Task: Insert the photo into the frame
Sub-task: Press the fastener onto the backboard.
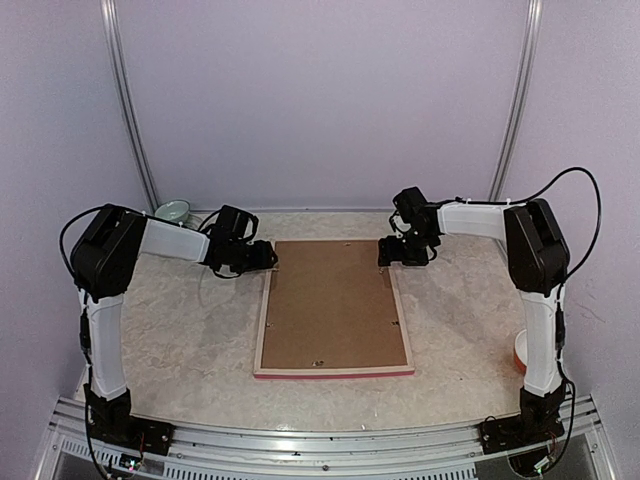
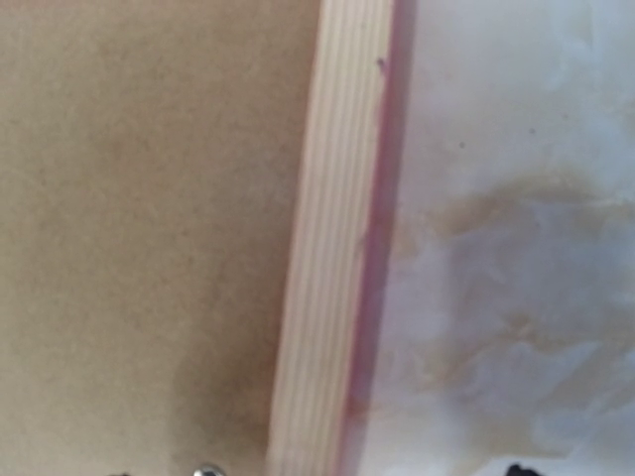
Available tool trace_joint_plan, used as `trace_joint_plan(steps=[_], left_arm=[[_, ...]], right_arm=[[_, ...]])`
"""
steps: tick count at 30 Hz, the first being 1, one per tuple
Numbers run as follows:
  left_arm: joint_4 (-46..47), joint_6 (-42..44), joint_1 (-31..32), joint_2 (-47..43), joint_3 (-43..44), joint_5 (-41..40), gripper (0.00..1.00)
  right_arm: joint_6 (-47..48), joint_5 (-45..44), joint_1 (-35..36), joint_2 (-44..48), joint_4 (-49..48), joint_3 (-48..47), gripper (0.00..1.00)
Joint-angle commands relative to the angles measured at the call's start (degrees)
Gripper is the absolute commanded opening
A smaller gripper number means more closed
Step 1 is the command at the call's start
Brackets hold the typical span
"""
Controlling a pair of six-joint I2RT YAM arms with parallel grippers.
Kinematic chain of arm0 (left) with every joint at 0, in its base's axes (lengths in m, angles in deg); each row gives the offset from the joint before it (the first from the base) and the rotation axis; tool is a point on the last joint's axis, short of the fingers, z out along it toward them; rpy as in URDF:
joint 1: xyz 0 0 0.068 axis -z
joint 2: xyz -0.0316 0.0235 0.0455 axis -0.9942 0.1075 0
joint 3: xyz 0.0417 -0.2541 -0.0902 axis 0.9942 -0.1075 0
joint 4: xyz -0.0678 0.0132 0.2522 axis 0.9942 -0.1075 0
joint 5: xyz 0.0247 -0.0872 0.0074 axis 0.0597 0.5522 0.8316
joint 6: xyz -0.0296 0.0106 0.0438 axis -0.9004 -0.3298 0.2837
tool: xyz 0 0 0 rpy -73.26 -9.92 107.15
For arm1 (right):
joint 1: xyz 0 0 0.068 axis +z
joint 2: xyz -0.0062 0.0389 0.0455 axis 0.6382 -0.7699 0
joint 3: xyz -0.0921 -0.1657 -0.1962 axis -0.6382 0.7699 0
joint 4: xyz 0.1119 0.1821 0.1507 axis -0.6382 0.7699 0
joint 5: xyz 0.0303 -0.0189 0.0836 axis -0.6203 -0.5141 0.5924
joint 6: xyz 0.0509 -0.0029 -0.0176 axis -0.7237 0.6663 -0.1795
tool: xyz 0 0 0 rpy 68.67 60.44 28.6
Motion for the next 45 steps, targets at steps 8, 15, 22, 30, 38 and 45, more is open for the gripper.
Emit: trace_joint_plan(steps=[8, 15, 22, 30, 38, 45], left_arm=[[2.1, 2.2, -0.4, 0.7, -1.7, 2.8, 0.63], [1.8, 2.5, -0.4, 0.6, -2.2, 3.5, 0.63], [1.7, 2.3, -0.4, 0.6, -2.1, 4.1, 0.62], [1.7, 2.3, -0.5, 0.8, -2.1, 4.4, 0.62], [1.8, 2.2, -0.7, 1.0, -2.1, 4.8, 0.62], [1.8, 2.0, -0.9, 1.1, -2.0, 5.0, 0.62]], right_arm=[[-0.1, 1.2, -0.5, -2.5, 0.6, -2.3, 0.80], [0.5, 1.5, -0.5, -1.8, -0.3, -0.7, 0.80], [0.6, 1.7, -0.5, -2.0, -0.1, -0.4, 0.78], [0.3, 1.8, -0.5, -1.1, -0.4, 0.8, 0.76], [0.2, 1.6, -0.5, -1.0, -0.4, 1.1, 0.73], [0.3, 2.1, -0.5, 1.4, -1.6, 2.4, 0.74]])
